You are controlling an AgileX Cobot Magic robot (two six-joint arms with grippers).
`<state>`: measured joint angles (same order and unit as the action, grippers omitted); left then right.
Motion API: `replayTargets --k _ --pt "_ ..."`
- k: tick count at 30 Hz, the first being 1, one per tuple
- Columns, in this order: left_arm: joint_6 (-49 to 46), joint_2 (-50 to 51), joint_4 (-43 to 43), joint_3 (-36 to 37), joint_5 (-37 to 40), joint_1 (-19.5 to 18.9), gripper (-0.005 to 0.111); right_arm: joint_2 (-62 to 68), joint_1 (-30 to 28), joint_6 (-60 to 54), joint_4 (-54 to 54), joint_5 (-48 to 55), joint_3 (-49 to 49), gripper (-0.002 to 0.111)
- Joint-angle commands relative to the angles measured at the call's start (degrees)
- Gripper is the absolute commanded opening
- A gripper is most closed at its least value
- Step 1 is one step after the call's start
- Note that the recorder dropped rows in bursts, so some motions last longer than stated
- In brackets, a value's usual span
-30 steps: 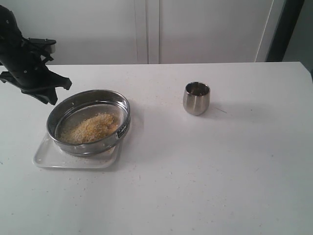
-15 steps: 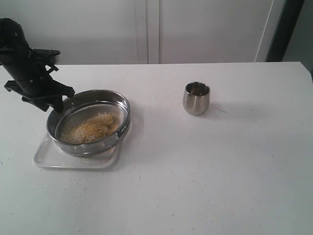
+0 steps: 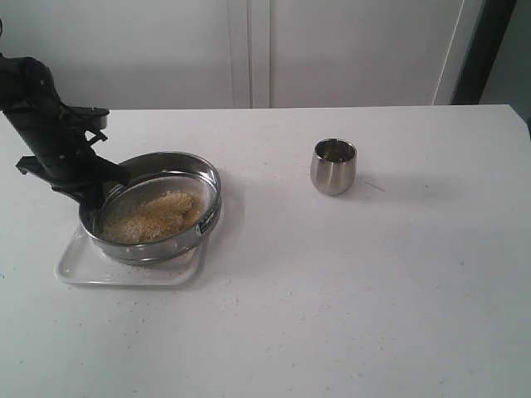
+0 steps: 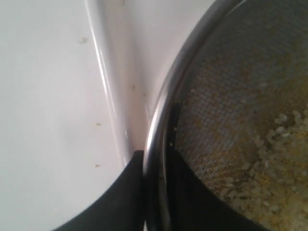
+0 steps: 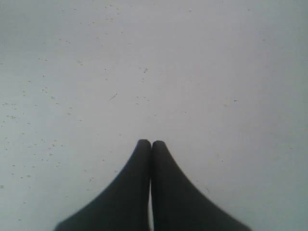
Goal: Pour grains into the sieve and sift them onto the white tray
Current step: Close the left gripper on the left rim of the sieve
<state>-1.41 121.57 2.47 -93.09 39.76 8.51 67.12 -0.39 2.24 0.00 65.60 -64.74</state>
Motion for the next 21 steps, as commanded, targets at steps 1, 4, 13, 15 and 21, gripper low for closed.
replayTargets --k 1,4,13,15,21 --pt "0.6 1.0 0.4 0.0 0.4 0.2 0.02 -0.4 -0.3 0.0 -0.5 -0.5 0.2 0.0" --pt "0.6 1.2 0.4 0.0 0.4 0.2 0.02 -0.4 -0.3 0.0 -0.5 -0.5 0.2 0.0" --pt "0.6 1.1 0.4 0.0 0.2 0.2 0.036 -0.4 -0.3 0.0 -0.5 -0.5 0.2 0.0" --pt "1.8 1.1 0.4 0.0 0.2 0.2 0.028 -0.4 -0.3 0.0 -0.5 -0.6 0.2 0.0" --pt "5.7 1.0 0.4 0.0 0.1 0.2 0.0 -0.4 -0.3 0.0 -0.5 -0.6 0.2 0.0"
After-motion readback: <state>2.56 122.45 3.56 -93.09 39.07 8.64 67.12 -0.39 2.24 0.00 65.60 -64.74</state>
